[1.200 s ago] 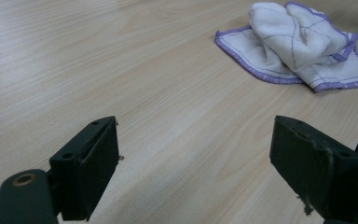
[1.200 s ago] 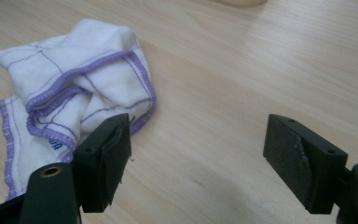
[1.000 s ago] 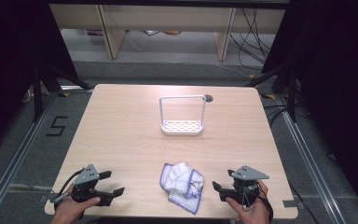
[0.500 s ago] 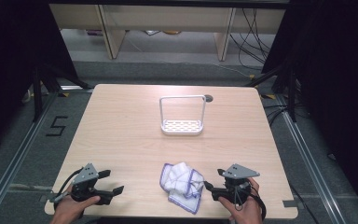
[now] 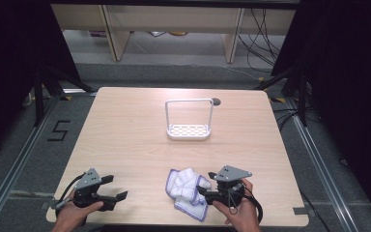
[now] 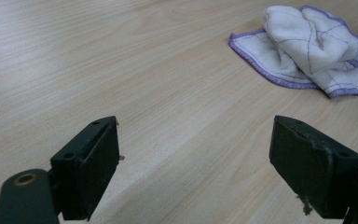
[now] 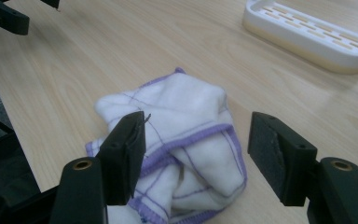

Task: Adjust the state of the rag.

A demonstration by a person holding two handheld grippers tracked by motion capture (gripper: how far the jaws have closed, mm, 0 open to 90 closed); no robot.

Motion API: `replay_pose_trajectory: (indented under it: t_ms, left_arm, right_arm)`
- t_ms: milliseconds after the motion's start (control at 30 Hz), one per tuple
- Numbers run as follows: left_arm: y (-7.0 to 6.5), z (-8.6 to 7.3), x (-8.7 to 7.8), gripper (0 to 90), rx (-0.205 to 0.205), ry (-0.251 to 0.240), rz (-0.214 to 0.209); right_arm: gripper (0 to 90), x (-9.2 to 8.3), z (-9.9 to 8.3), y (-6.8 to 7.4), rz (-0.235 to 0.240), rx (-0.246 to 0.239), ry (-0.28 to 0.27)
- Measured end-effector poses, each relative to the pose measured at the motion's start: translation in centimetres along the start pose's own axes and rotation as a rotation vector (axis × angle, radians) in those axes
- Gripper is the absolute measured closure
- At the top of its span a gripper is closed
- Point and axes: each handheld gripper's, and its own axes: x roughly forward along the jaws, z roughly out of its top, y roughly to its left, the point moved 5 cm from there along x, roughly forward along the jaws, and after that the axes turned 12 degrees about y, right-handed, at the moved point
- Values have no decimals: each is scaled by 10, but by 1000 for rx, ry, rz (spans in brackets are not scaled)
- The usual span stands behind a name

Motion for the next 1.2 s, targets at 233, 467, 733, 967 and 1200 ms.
replay_pose_trajectory:
  t_ms: [233, 467, 733, 967, 1200]
  left_arm:
    - [2, 0, 1, 155, -10, -10, 3]
    - [2, 0, -1, 156, -11, -1, 8]
    - [2, 0, -1, 157, -8, -3, 7]
    - [1, 1, -1, 158, -15, -12, 10]
    - [0, 1, -1, 161, 6, -4, 10]
  right_arm:
    - [415, 8, 12, 8, 24, -35, 10]
    - [433, 25, 19, 24, 63, -93, 58]
    - [497, 59, 21, 46, 30, -204, 144]
    - [845, 51, 27, 44, -31, -270, 133]
    - [852, 17, 45, 38, -17, -263, 29]
